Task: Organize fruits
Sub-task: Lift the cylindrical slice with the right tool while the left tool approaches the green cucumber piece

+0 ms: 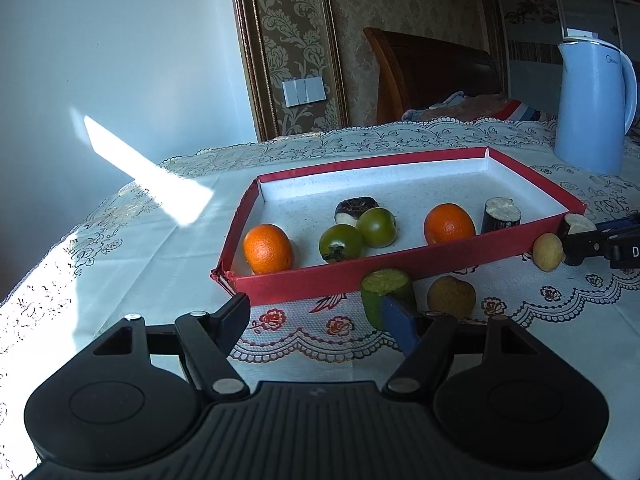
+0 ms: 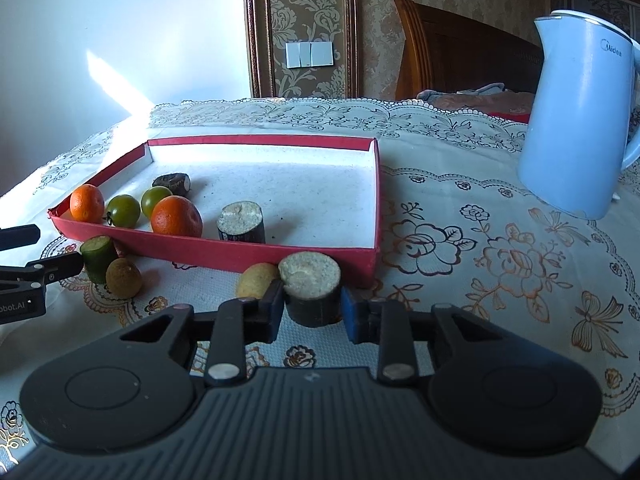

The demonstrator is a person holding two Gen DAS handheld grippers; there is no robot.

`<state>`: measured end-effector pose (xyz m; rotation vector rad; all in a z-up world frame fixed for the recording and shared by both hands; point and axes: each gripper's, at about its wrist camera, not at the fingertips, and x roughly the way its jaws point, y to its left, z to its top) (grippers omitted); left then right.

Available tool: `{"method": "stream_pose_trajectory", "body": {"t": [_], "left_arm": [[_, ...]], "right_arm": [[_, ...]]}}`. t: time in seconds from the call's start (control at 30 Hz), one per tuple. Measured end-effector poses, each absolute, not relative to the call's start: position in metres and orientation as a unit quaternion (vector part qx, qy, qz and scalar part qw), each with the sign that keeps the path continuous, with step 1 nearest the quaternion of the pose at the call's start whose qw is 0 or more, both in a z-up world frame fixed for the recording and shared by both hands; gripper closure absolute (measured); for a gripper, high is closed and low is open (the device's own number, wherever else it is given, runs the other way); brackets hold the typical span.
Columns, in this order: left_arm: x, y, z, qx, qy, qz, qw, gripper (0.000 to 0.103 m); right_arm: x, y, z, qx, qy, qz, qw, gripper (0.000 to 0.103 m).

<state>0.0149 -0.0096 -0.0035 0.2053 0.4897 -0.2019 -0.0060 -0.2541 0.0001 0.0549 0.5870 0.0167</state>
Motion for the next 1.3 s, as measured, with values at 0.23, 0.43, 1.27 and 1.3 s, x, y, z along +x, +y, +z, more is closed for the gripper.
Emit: {"method": "stream_pose_trajectory", "body": {"t": [0.23, 0.43, 1.27, 1.3], "left_arm": [[0.01, -0.011, -0.002, 0.101, 0.232, -0.125, 0.959, 0.03], [0.013, -0.022, -0.003, 0.106, 0.237, -0.136, 0.956, 0.03], [0.04, -0.032, -0.01, 0.065, 0.283, -0.15, 0.945, 0.069], [0.038, -0.032, -0.009, 0.064, 0.279, -0.148, 0.947, 0.069]], "right_arm": [[-0.014, -0.257, 0.001, 0.046, 0.281, 0.011, 0.959, 0.074], [-0.016, -0.255, 0.0, 0.049, 0.28, 0.015, 0.958, 0.074], [-0.02, -0.252, 0.003, 0.063, 0.264, 0.012, 0.962, 0.074], [-0.021, -0.25, 0.004, 0.062, 0.262, 0.012, 0.963, 0.074]]}}
